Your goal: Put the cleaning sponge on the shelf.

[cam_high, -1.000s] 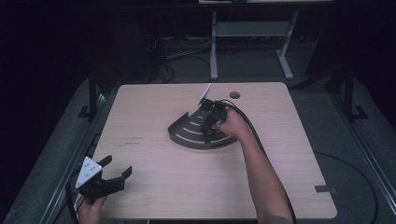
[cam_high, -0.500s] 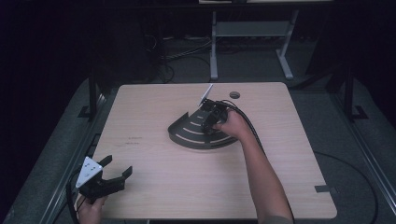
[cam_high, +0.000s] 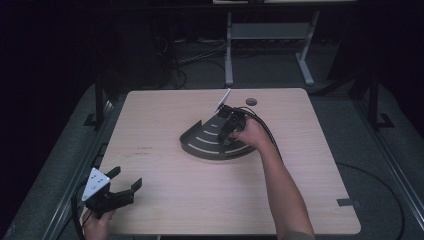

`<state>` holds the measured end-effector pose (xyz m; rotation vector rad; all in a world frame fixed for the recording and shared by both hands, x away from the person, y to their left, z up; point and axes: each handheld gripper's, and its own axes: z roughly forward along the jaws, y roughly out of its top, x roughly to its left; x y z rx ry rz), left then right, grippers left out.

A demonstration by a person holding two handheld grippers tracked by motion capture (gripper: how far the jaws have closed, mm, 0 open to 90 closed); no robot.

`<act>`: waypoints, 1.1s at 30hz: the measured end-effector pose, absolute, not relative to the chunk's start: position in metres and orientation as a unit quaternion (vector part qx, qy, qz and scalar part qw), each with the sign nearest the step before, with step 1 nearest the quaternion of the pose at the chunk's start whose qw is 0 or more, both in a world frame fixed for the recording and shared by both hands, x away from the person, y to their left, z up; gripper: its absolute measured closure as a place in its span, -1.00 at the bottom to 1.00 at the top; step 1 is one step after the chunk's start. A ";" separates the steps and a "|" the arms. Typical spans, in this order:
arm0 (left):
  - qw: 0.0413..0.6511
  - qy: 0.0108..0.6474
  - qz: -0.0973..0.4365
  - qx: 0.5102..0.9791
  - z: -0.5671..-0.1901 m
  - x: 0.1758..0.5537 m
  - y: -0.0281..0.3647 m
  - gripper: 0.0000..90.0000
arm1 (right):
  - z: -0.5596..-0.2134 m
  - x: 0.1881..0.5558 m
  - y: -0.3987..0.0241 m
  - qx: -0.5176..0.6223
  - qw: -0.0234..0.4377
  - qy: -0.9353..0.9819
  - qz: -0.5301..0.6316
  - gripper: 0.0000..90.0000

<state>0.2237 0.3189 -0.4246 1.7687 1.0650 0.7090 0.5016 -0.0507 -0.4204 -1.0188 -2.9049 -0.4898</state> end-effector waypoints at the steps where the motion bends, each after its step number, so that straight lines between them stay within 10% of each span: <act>1: 0.461 0.433 0.287 0.719 -0.425 0.224 0.319 -0.70 | -0.419 0.501 -0.051 -0.328 0.016 -0.931 -0.159 -0.55; 33: 0.460 0.429 0.286 0.723 -0.425 0.223 0.316 -0.70 | -0.383 0.462 -0.083 -0.313 -0.004 -0.932 -0.182 -0.61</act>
